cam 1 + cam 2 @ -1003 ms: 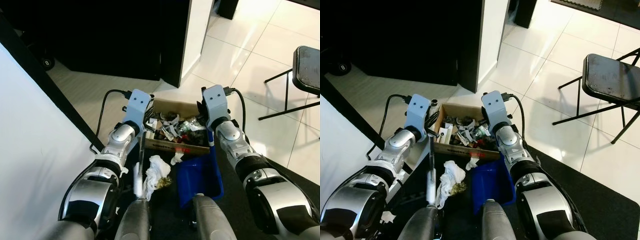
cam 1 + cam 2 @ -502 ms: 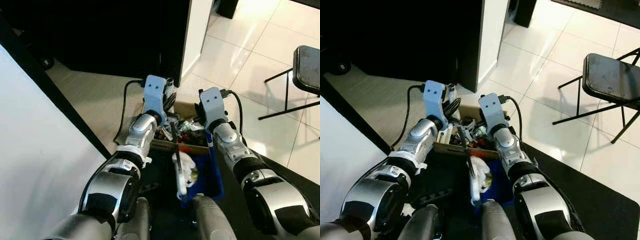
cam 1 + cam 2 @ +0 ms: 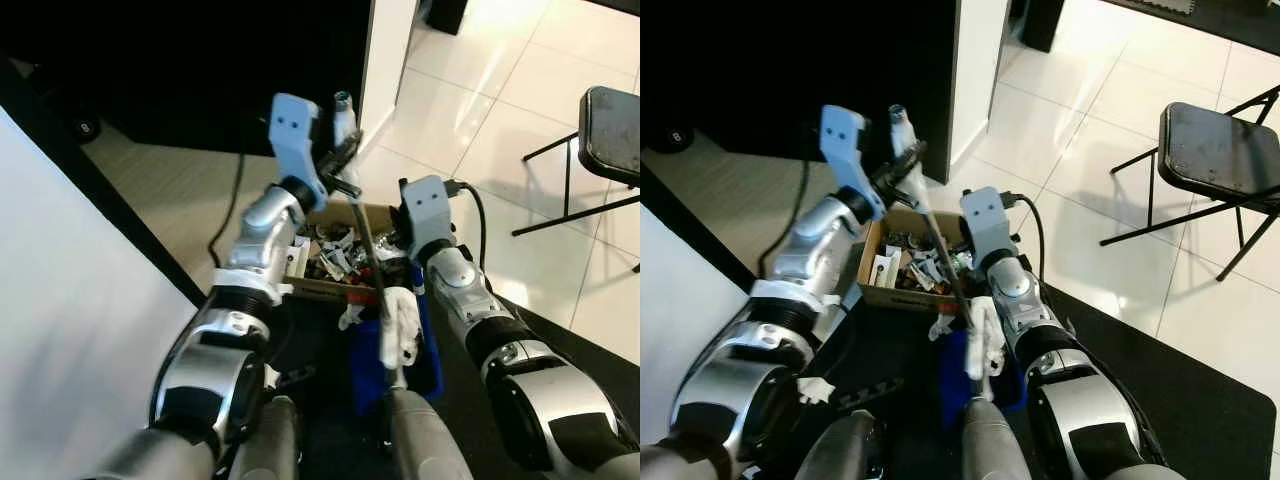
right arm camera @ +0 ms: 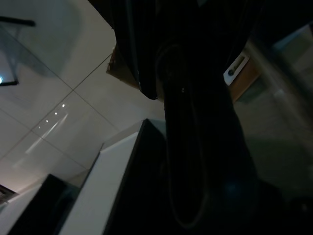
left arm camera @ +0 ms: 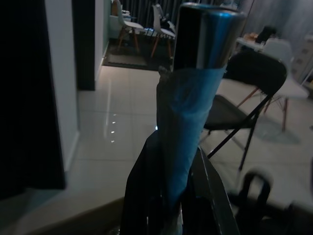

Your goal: Sweep floor

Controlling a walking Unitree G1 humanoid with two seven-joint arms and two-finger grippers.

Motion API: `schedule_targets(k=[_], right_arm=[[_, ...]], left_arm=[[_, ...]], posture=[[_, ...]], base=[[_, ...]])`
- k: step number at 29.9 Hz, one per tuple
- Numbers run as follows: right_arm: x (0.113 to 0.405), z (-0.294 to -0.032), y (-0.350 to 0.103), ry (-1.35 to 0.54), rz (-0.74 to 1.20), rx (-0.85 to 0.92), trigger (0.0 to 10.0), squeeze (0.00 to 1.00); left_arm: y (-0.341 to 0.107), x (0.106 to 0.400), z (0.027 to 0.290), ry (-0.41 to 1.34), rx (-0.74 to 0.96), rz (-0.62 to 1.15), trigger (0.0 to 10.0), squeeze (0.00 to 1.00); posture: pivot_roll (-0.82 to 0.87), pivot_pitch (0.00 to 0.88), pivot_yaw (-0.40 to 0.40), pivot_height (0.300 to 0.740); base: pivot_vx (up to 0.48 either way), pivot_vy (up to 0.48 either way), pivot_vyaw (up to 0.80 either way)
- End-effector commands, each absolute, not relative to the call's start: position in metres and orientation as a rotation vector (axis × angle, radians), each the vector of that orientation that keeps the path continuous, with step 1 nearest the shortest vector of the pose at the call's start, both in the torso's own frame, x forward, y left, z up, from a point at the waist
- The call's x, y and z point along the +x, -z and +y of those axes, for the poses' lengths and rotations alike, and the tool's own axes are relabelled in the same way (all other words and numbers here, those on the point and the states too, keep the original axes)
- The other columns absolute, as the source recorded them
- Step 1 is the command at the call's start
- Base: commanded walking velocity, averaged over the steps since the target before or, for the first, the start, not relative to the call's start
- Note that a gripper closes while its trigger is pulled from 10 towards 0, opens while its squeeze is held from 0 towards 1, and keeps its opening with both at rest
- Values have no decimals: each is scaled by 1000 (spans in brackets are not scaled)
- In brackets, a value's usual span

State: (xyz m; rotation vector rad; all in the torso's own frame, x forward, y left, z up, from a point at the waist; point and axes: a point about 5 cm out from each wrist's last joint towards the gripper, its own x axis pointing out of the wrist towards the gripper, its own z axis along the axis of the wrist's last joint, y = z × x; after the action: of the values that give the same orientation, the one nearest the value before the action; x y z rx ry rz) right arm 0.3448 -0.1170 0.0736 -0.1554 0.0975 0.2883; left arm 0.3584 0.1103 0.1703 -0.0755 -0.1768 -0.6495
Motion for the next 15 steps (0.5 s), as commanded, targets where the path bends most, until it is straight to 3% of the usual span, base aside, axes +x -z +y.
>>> schedule_targets(k=[1, 8, 15], right_arm=[[346, -108, -85, -318, 17, -70, 10000, 0], [350, -107, -98, -334, -49, -42, 10000, 0], [358, -107, -120, -317, -142, 92, 10000, 0]], left_arm=[[-177, 353, 120, 673, -15, -207, 10000, 0], [-179, 343, 133, 682, 25, -203, 10000, 0], [-197, 338, 142, 663, -31, -249, 10000, 0]], posture=[[33, 82, -11, 740], [33, 78, -15, 740], [37, 75, -21, 740]], base=[[0, 0, 0], [0, 0, 0], [0, 0, 0]])
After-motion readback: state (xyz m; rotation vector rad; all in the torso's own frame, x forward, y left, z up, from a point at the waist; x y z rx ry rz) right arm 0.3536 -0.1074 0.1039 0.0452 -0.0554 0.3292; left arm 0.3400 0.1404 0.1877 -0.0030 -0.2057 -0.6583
